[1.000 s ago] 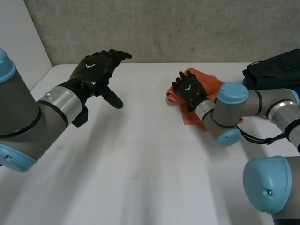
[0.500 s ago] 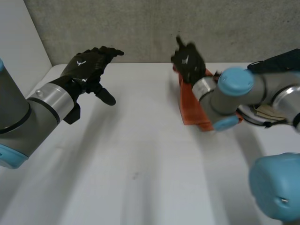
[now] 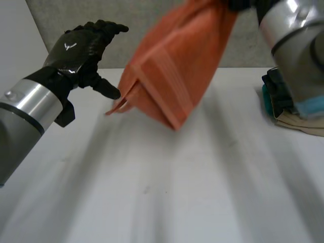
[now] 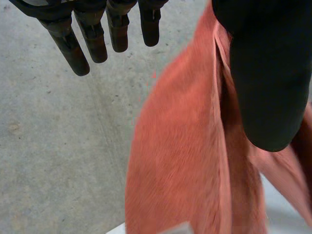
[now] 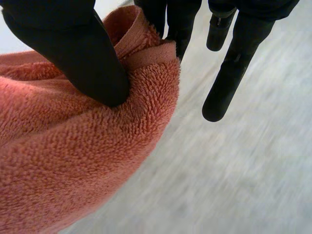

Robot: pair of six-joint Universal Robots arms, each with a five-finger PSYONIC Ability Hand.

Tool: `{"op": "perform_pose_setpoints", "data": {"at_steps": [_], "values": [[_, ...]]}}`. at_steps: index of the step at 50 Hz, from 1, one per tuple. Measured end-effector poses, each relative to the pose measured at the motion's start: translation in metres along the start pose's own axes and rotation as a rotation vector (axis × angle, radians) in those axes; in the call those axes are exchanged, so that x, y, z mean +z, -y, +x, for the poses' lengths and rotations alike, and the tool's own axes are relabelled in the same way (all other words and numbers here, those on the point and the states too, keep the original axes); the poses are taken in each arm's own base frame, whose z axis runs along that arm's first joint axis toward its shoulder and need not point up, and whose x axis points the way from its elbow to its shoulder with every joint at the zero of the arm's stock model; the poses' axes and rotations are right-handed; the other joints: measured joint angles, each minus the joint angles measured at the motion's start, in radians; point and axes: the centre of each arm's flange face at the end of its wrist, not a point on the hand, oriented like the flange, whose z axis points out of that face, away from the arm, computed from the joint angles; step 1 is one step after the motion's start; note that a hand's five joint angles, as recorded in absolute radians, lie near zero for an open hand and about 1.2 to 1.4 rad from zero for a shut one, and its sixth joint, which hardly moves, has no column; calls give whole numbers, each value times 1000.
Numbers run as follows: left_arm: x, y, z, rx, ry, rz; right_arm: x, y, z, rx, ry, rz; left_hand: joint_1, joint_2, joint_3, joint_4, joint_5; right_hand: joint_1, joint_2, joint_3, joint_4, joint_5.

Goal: Fold the laundry.

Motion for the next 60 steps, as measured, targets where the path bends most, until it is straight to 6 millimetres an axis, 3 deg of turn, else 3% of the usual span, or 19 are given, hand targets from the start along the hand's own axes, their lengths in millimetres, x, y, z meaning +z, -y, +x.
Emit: {"op": "perform_pose_setpoints", "data": {"at_steps": [3,5,7,8,10,13,19,26,35,41,50,60], "values": [[-5,-7,2,3,-1,-10,-18,-43,-16,12,49,-165,0,0,0,0,0,-8,-31,88,-54,-26],[-8,-14,2,2,0,-25,-35,-78,-29,5,94,-302,0,0,0,0,0,-276,-355,352,-358,-321],[-11,-21,3,-1,2,-43,-49,-103,-38,-10,125,-399,0,0,0,0,0,-471,-536,325,-555,-526],[-13,-26,3,-4,3,-57,-59,-118,-42,-28,138,-462,0,0,0,0,0,-661,-743,180,-745,-725],[-16,-34,4,-9,5,-83,-73,-138,-45,-64,144,-552,0,0,0,0,0,-838,-916,37,-934,-901],[-21,-45,5,-15,8,-123,-88,-156,-42,-124,111,-655,0,0,0,0,0,-863,-952,-5,-986,-940],[-31,-67,7,-1,8,-205,-103,-145,-30,-173,64,-697,4,0,0,0,0,-863,-952,-5,-987,-940],[-40,-100,10,52,-4,-322,-129,-126,-35,-132,134,-693,101,79,73,86,68,-863,-952,-5,-987,-940],[-33,-146,4,171,30,-461,-156,-130,-47,-57,189,-758,165,152,148,161,146,-863,-952,-5,-987,-940],[-21,-176,-10,307,79,-548,-168,-138,-54,-32,205,-792,165,159,153,164,147,-863,-952,-5,-987,-940],[-4,-195,-19,371,85,-570,-171,-148,-62,-33,215,-787,277,258,255,268,252,-863,-952,-4,-987,-940],[14,-200,-20,372,78,-543,-173,-152,-64,-33,217,-784,445,420,416,428,403,-863,-951,-3,-986,-940]]}}
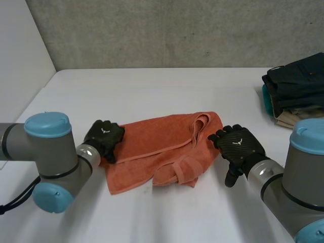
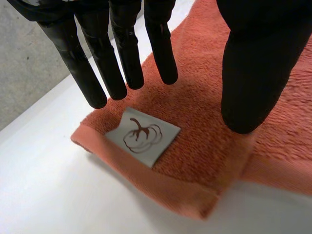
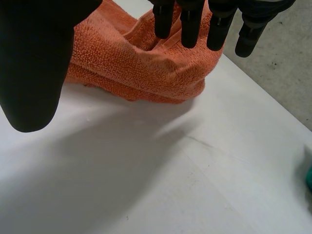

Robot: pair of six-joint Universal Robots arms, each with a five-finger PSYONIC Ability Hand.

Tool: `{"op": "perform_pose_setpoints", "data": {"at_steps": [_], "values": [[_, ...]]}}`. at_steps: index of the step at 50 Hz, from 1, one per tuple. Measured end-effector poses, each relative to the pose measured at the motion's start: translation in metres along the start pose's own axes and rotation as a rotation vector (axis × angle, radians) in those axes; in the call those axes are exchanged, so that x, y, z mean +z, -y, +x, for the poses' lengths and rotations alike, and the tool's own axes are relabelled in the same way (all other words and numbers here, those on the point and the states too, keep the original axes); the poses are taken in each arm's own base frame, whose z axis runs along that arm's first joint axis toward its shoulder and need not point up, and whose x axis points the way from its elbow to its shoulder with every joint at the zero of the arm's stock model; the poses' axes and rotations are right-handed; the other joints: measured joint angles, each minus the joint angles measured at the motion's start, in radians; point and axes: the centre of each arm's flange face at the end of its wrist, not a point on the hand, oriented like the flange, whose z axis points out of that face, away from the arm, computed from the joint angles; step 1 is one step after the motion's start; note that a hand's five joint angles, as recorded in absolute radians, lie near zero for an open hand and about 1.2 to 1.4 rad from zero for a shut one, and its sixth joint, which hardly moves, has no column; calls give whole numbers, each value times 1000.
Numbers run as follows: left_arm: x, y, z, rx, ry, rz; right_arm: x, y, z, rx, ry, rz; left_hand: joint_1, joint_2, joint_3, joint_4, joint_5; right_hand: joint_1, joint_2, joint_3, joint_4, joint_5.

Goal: Fold the laundry.

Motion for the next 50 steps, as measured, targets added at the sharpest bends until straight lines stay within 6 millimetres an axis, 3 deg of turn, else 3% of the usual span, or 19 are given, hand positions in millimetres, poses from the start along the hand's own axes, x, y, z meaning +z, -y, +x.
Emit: {"op": "perform_pose_setpoints", "data": {"at_steps": [12,15,22,33,41,50], "values": [[26,0,-1,6,8,21,3,0,5,2,-25,16,171,177,175,174,170,0,0,0,0,0],[29,-1,0,6,4,13,4,1,8,3,-39,22,126,140,140,138,141,0,0,0,0,0],[19,3,3,-6,-25,-31,5,1,9,4,-51,24,-100,-87,-86,-95,-46,0,0,0,0,0],[-10,22,4,-77,-53,-41,5,0,7,2,-45,24,-116,-109,-103,-119,-118,0,0,0,0,0],[-5,17,6,-87,-59,-50,4,-1,6,3,-42,19,-116,-109,-103,-118,-117,0,0,0,0,0],[14,8,5,-82,-52,-57,4,-2,6,3,-42,17,-63,-59,-60,-55,-48,0,0,0,0,0]]}}
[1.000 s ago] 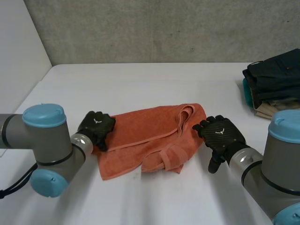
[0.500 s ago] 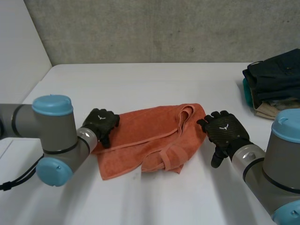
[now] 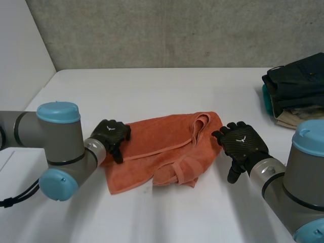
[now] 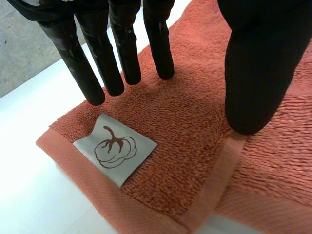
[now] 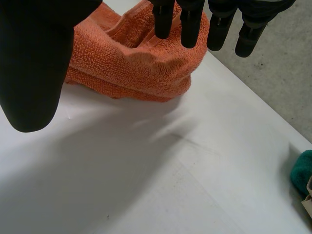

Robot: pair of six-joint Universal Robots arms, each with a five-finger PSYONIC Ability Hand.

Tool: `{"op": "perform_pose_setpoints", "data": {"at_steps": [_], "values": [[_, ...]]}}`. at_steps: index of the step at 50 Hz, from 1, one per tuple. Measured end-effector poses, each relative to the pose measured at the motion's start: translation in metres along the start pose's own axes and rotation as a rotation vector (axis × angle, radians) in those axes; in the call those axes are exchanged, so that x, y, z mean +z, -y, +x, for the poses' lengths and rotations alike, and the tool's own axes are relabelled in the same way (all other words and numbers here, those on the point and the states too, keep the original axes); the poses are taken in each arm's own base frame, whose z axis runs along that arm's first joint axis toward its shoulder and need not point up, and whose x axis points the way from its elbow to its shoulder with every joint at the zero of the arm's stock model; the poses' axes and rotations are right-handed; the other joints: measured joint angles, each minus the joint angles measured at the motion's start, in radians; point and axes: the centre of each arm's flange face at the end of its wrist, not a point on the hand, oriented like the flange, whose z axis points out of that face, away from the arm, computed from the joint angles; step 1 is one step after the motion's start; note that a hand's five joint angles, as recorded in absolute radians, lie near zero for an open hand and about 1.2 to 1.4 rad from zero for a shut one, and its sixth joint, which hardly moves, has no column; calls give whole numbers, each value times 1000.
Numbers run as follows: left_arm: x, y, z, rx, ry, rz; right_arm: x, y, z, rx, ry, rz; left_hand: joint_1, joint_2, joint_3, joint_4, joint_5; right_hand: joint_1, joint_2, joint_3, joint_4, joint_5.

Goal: Fold the laundry.

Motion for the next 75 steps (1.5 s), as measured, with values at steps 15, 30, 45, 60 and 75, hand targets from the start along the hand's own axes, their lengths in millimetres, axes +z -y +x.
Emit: {"op": "perform_pose_setpoints", "data": {"at_steps": [15,30,45,60,75], "values": [[25,2,-5,6,20,38,1,0,1,0,-3,3,235,238,232,226,214,0,0,0,0,0],[23,31,-15,9,62,145,8,17,12,84,-50,62,568,621,616,619,572,0,-4,-2,0,0],[-34,112,-36,23,137,397,81,40,36,584,-32,-68,568,622,616,620,572,67,73,80,69,68],[-30,214,-101,35,361,887,129,148,83,165,-285,543,568,626,622,624,572,882,962,976,983,907],[-67,247,-125,-102,377,1110,69,213,88,-111,-261,845,568,626,622,624,572,882,962,980,985,925]]}}
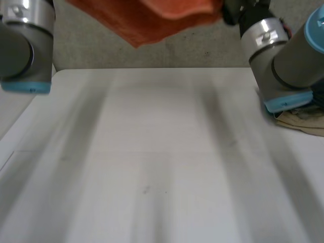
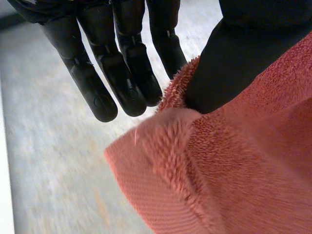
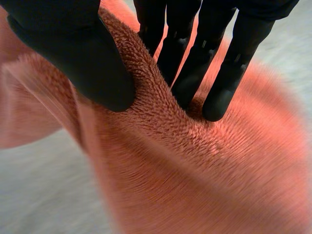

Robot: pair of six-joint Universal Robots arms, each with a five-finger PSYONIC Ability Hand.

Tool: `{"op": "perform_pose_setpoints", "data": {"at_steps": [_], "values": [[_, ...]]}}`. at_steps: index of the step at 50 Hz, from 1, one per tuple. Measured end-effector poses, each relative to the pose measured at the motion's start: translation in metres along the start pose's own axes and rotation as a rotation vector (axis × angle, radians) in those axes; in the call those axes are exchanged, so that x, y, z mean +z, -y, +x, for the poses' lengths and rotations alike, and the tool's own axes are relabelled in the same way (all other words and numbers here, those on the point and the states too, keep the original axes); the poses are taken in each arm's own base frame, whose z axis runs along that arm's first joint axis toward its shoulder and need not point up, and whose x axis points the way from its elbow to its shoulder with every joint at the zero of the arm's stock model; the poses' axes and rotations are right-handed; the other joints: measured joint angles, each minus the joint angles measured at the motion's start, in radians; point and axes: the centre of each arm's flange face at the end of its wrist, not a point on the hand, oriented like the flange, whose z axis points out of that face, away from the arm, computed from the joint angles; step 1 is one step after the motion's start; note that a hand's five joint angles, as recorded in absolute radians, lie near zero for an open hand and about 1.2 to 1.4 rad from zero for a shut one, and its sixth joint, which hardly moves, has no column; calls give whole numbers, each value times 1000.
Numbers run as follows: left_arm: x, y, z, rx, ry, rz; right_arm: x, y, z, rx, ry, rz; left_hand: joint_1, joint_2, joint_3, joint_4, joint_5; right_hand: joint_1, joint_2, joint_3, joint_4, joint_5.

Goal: Fold the laundry.

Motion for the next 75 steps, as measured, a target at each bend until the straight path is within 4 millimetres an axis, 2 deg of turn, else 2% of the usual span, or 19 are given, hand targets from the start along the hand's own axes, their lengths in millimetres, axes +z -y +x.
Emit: {"op": "perform_pose_setpoints", "data": {"at_steps": [5,9,13,16,18,19,20,21,25,30,34,43,47,51,57,63,67,72,75], "values": [[-46,-25,8,-14,-40,-194,-32,-25,-25,58,186,-175,0,0,0,0,0,0,0,1,3,4],[-90,-48,16,-27,-91,-359,-63,-64,-46,105,309,-365,0,0,1,0,0,0,0,1,5,4],[-124,-63,23,-42,-138,-472,-86,-99,-62,126,380,-506,0,0,1,0,0,0,-6,-11,-12,4],[-146,-70,28,-54,-170,-538,-107,-126,-76,126,434,-612,0,1,1,0,0,-56,-165,-171,-176,-112],[-148,-70,29,-55,-173,-544,-109,-129,-78,124,440,-622,0,1,1,0,0,-93,-207,-213,-219,-156],[-155,-68,30,-59,-183,-558,-113,-134,-81,121,451,-644,0,0,1,0,0,-256,-352,-356,-361,-290],[-156,-65,30,-60,-185,-558,-117,-138,-83,113,457,-664,0,0,1,0,0,-562,-639,-641,-629,-592],[-156,-62,30,-61,-187,-554,-118,-138,-83,110,455,-669,0,0,1,0,0,-669,-742,-742,-747,-716],[-151,-44,29,-60,-187,-522,-113,-128,-75,101,412,-666,0,1,1,0,0,-875,-950,-965,-967,-920],[-140,-16,27,-60,-185,-466,-101,-103,-56,131,323,-638,0,0,1,0,0,-881,-964,-982,-985,-925],[-131,6,28,-65,-189,-422,-101,-87,-44,197,264,-649,0,1,1,0,0,-876,-956,-966,-971,-912],[-119,44,43,-95,-232,-349,-138,-78,-34,504,123,-864,0,1,1,0,0,-880,-958,-960,-968,-911],[-114,61,55,-118,-265,-320,-158,-84,-40,674,46,-934,0,1,1,0,0,-880,-961,-969,-968,-925],[-112,74,64,-136,-290,-298,-159,-89,-48,776,-6,-888,0,1,1,0,0,-880,-961,-969,-968,-925],[-111,90,74,-157,-317,-277,-150,-90,-71,883,-22,-785,0,1,1,0,0,-880,-961,-969,-968,-925],[-112,104,76,-167,-327,-255,-138,-83,-106,924,1,-727,0,1,1,0,0,-880,-961,-968,-968,-925],[-112,115,74,-170,-324,-231,-130,-91,-119,913,-14,-709,0,1,1,0,0,-827,-903,-910,-916,-858],[-110,131,69,-169,-306,-191,-121,-108,-123,878,-53,-682,0,1,1,0,0,-644,-725,-735,-743,-684],[-108,143,63,-164,-283,-159,-110,-121,-115,824,-103,-637,0,1,1,0,0,-478,-553,-564,-572,-521]]}}
